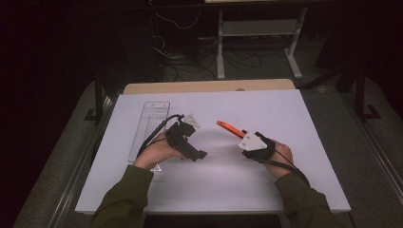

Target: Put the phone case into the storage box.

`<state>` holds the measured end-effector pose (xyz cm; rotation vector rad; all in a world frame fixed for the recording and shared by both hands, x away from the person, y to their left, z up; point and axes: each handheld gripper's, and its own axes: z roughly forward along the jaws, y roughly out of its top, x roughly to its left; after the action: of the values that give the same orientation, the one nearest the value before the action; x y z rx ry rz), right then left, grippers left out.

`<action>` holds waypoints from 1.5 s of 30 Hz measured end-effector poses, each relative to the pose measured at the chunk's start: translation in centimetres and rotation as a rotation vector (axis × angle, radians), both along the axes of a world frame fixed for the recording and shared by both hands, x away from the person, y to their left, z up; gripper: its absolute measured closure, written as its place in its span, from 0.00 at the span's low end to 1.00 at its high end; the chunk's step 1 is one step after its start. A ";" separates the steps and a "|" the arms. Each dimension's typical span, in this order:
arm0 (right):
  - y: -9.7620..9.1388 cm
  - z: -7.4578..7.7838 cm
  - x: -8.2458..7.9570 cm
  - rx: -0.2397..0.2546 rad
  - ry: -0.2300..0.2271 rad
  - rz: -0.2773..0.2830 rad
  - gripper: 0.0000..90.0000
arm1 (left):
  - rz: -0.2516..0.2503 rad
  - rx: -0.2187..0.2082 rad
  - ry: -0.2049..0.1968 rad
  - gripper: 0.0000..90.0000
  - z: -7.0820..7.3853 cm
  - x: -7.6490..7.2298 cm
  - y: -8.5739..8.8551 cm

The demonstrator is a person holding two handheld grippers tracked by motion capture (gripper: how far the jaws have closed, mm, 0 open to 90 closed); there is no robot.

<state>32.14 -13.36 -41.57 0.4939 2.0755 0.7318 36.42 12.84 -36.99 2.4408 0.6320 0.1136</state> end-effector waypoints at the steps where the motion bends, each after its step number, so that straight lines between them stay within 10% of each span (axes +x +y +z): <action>1: 0.0 0.0 0.0 0.012 0.009 -0.003 0.89 | 0.001 -0.001 -0.001 0.00 0.0 0.0 0.0; 45: -1.7 0.6 1.6 0.502 0.316 -0.113 0.89 | 0.020 -0.027 -0.019 0.00 0.2 0.1 0.1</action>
<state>33.76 -15.05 -41.02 1.0550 2.1182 1.1746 36.50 12.95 -36.80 2.4055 0.6460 0.1355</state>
